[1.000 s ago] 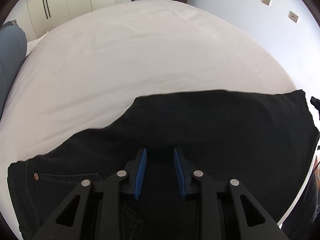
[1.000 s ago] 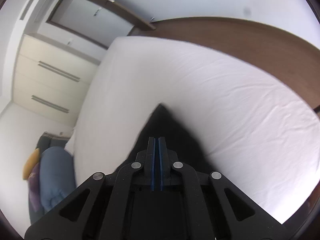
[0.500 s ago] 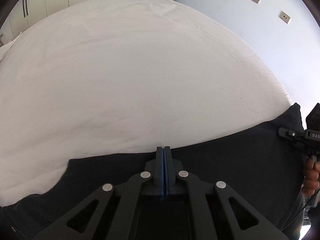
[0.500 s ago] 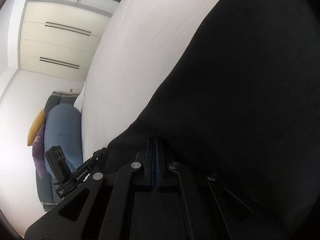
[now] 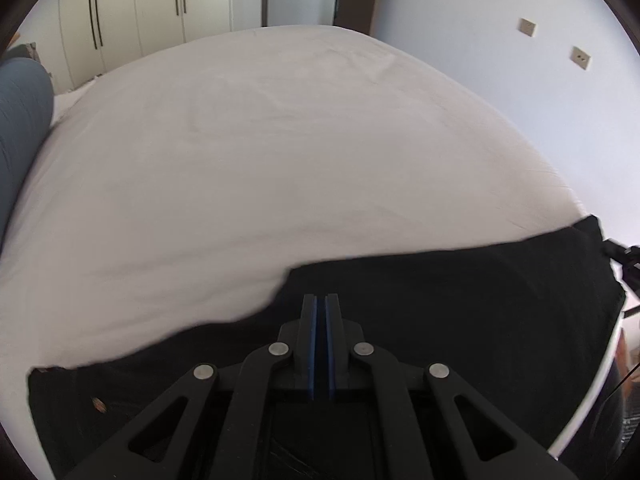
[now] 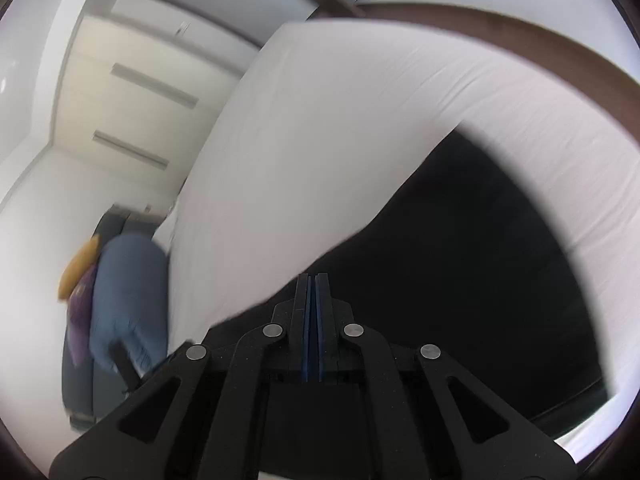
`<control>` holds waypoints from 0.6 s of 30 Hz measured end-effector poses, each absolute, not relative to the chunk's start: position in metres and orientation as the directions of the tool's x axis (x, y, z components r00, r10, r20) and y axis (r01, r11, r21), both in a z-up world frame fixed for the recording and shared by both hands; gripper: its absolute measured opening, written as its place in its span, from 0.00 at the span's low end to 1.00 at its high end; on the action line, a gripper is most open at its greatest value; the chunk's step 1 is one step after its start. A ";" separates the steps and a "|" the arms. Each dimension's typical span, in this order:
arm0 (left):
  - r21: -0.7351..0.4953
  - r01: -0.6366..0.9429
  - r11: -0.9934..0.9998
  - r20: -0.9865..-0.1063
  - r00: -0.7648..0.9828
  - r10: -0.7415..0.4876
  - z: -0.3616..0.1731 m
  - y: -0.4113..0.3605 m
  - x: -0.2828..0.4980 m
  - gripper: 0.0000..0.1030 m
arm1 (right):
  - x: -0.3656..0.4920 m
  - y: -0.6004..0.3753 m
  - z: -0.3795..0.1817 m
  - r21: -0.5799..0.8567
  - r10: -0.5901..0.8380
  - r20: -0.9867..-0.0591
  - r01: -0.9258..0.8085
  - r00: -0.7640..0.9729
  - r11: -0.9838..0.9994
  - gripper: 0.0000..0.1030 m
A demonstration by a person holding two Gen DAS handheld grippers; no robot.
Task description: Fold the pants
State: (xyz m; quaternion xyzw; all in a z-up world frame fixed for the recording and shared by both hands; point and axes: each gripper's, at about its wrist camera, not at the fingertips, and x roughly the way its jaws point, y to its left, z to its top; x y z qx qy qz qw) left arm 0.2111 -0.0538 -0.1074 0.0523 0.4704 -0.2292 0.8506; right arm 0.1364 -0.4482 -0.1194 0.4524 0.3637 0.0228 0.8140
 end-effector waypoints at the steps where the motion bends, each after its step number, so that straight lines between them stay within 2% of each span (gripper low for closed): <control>1: -0.191 0.463 0.866 -0.820 0.410 -0.400 -0.112 -0.060 0.197 0.03 | 0.146 -0.404 -0.127 0.771 0.440 -0.561 0.250 0.701 0.585 0.00; 3: -0.284 0.488 0.825 -0.818 0.326 -0.474 -0.129 -0.077 0.178 0.03 | 0.155 -0.349 -0.153 0.795 0.551 -0.556 0.207 0.622 0.570 0.00; 5: -0.290 0.494 0.820 -0.850 0.261 -0.458 -0.154 -0.083 0.166 0.03 | 0.163 -0.317 -0.182 0.798 0.611 -0.578 0.219 0.541 0.561 0.00; 6: -0.297 0.486 0.822 -0.852 0.254 -0.458 -0.161 -0.079 0.166 0.04 | 0.166 -0.312 -0.194 0.788 0.613 -0.598 0.236 0.516 0.569 0.00; 8: -0.410 0.414 0.813 -0.819 0.226 -0.528 -0.167 -0.059 0.178 0.04 | 0.160 -0.323 -0.199 0.796 0.600 -0.584 0.240 0.547 0.556 0.00; 12: -0.433 0.328 0.840 -0.814 0.258 -0.521 -0.170 -0.016 0.195 0.04 | 0.124 -0.407 -0.182 0.716 0.425 -0.661 0.350 0.618 0.605 0.00; 18: -0.292 0.242 0.925 -0.848 0.382 -0.367 -0.149 0.041 0.184 0.04 | 0.047 -0.517 -0.155 0.643 0.125 -0.713 0.573 0.690 0.507 0.00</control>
